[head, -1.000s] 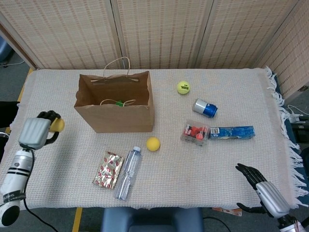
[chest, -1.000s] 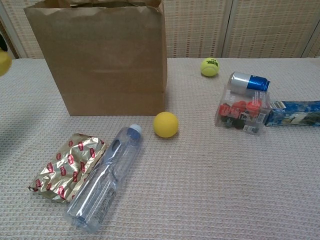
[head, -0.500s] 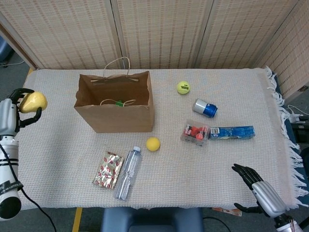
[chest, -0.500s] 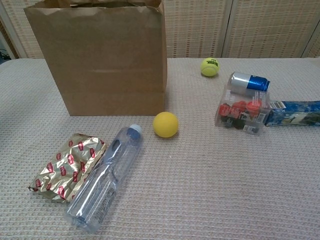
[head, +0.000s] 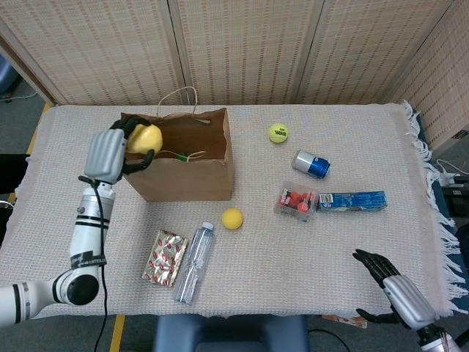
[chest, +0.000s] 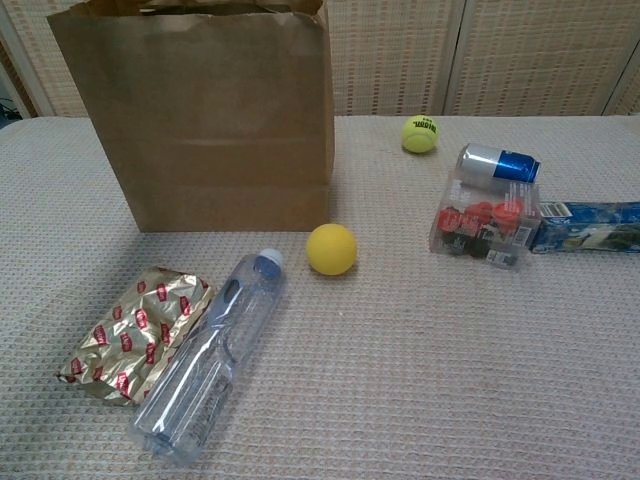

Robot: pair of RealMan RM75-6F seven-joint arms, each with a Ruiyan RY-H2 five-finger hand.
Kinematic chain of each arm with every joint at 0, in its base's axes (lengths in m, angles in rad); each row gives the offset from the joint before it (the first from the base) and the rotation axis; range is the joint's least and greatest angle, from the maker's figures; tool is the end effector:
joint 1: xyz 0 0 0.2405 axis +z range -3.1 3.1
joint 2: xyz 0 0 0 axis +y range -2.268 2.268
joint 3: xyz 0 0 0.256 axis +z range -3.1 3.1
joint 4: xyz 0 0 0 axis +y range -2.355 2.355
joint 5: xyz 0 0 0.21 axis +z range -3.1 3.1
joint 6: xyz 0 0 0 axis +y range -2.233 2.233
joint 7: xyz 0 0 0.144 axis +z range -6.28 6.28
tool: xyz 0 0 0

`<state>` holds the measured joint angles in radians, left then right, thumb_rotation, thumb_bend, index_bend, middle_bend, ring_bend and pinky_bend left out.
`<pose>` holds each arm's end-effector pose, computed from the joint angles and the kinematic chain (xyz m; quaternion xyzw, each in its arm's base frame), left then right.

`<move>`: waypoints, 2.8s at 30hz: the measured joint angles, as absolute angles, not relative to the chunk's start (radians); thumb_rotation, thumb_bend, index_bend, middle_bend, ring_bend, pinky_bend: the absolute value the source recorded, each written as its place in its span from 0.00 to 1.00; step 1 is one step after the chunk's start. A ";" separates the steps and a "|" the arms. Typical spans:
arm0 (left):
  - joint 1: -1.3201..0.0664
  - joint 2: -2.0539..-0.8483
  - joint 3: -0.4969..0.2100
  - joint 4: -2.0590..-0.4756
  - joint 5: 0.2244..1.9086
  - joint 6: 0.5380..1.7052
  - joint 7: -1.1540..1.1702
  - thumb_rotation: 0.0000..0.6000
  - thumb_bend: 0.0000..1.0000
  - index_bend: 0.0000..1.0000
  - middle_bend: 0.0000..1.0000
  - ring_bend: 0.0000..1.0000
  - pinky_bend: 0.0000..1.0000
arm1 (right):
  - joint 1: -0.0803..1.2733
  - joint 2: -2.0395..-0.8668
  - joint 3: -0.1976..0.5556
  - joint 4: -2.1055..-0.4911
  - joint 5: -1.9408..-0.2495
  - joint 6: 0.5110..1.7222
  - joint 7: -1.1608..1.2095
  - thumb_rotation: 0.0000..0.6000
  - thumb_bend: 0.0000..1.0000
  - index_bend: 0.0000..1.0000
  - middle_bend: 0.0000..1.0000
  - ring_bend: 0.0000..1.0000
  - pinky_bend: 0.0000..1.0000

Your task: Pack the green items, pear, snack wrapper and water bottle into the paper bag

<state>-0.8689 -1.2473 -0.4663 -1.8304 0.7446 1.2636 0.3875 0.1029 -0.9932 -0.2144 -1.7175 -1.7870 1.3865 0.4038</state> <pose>-0.0612 0.3898 0.1424 -0.5584 -0.3939 -0.5362 0.4955 -0.2884 -0.1165 0.1326 0.6335 -0.5569 0.3964 0.3626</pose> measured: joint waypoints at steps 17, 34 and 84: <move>-0.933 -1.302 -0.432 -1.785 0.727 1.224 0.464 1.00 0.40 0.17 0.03 0.06 0.32 | 0.097 -0.987 -0.217 -1.711 -1.792 1.402 0.417 1.00 0.08 0.00 0.00 0.00 0.00; -0.662 -1.120 -0.275 -1.895 1.141 1.362 0.236 1.00 0.57 0.64 0.63 0.59 0.72 | 0.085 -0.999 -0.212 -1.700 -1.792 1.420 0.402 1.00 0.08 0.00 0.00 0.00 0.00; -0.300 -1.366 0.074 -1.846 1.236 1.178 0.362 1.00 0.35 0.00 0.00 0.00 0.05 | 0.092 -0.999 -0.216 -1.704 -1.797 1.410 0.404 1.00 0.08 0.00 0.00 0.00 0.00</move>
<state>-0.3003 -1.3659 0.0740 -1.8458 1.2360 1.1776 0.3624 0.0920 -0.9990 -0.2156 -1.7044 -1.7967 1.4101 0.4042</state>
